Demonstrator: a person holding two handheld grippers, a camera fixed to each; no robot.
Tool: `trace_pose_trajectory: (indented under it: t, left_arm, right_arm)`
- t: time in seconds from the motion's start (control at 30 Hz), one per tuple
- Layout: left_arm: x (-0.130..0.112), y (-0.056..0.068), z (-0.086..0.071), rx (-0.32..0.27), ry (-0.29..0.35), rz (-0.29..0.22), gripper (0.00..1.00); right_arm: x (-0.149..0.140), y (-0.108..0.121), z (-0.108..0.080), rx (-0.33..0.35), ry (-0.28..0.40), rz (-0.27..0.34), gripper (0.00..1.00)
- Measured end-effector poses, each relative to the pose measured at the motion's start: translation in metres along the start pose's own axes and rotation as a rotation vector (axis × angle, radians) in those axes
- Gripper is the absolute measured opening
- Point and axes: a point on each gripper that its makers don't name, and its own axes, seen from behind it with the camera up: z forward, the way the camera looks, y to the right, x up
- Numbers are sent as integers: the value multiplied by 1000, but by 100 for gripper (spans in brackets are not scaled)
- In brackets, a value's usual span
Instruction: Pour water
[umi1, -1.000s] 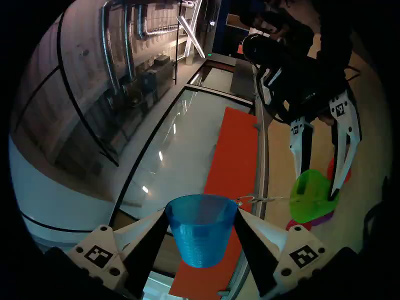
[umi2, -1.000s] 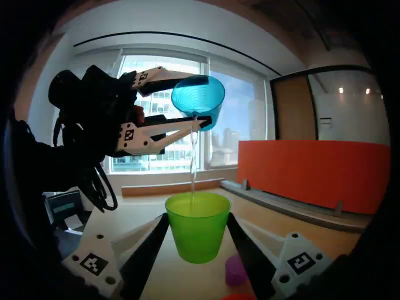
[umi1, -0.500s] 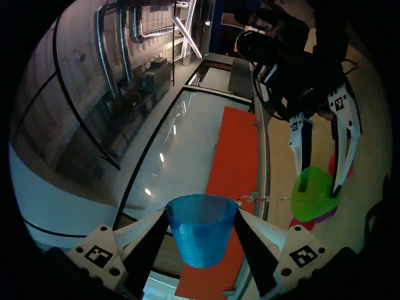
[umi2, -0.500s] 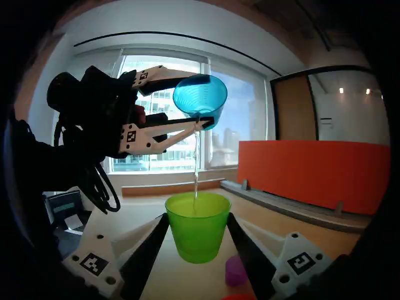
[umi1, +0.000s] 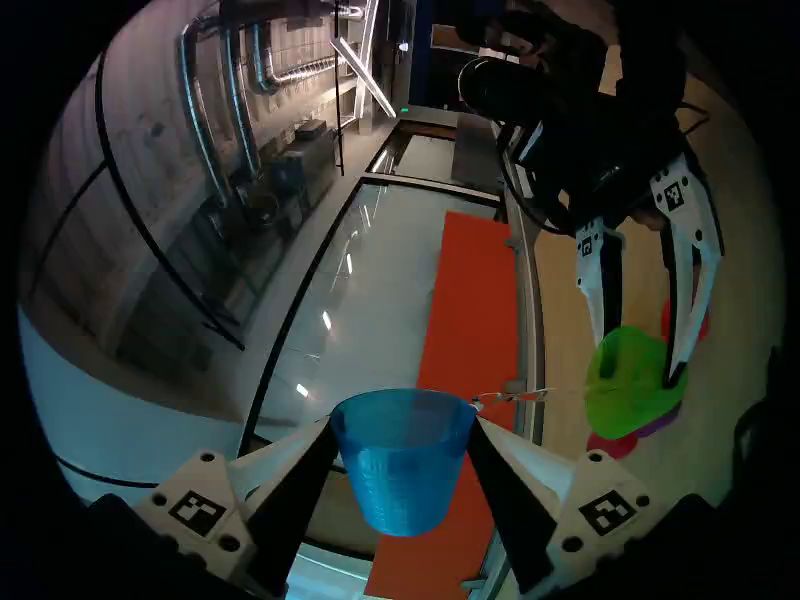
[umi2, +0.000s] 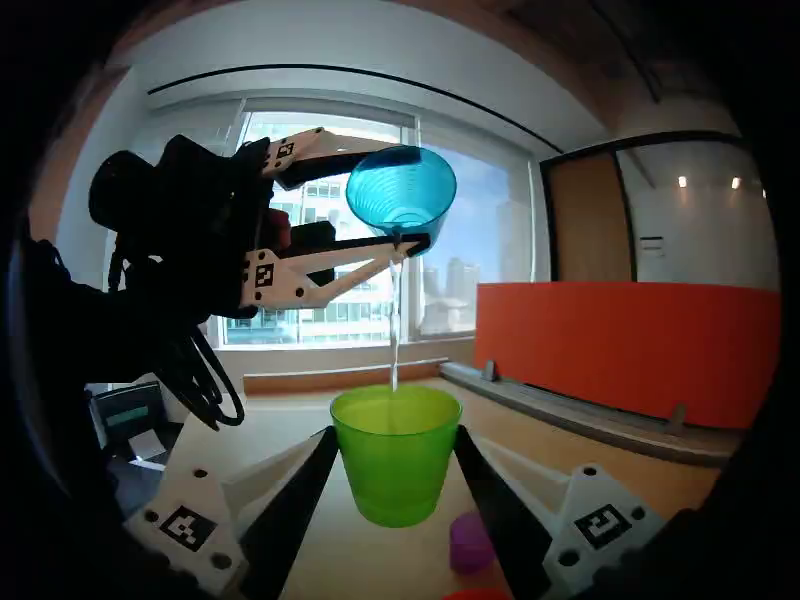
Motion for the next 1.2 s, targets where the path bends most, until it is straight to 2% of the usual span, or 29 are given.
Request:
trace_pose_trajectory:
  t: [0.77, 1.2]
  left_arm:
    - [8, 9, 7, -7, 11, 90, 87]
    - [8, 11, 7, -7, 4, 163, 86]
  right_arm:
    - [1, 5, -5, -7, 5, -1, 87]
    - [0, 6, -5, -11, 5, 1, 87]
